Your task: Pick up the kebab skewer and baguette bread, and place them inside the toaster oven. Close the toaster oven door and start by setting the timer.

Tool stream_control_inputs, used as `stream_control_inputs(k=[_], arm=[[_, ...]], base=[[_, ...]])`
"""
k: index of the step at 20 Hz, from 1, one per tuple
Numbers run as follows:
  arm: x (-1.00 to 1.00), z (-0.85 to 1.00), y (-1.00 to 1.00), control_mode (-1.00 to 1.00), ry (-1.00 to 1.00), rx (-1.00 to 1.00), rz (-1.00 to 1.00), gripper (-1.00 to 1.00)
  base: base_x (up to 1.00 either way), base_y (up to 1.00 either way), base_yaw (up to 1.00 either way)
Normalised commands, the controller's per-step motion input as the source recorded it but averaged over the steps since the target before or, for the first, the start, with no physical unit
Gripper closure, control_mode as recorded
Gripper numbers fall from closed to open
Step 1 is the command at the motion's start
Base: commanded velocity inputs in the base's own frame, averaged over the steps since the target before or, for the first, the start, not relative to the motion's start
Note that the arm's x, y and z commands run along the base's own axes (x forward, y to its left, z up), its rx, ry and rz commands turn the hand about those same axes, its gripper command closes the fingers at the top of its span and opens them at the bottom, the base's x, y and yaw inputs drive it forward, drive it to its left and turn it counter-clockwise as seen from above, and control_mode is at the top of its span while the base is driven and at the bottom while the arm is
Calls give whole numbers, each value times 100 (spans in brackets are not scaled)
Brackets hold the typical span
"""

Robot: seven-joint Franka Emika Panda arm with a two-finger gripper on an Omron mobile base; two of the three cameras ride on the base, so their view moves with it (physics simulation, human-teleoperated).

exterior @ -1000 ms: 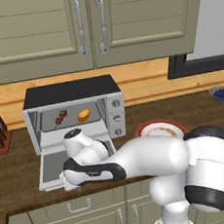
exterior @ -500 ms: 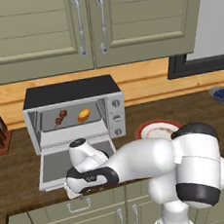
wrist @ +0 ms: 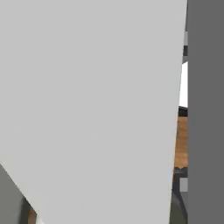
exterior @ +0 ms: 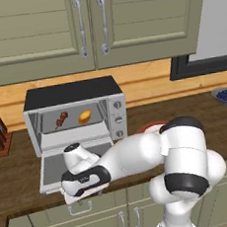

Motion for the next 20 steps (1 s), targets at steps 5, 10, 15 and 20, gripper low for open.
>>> stream_control_inputs(k=[5, 10, 15, 20], arm=[[46, -3, 0, -100, 0, 0, 0, -100], [36, -3, 0, -100, -8, 0, 0, -100], [42, 1, 0, -100, -13, 0, 0, -100], [38, 15, 0, -100, -15, 1, 0, -100]], base=[[0, 0, 0], [0, 0, 0], [0, 0, 0], [0, 0, 0]])
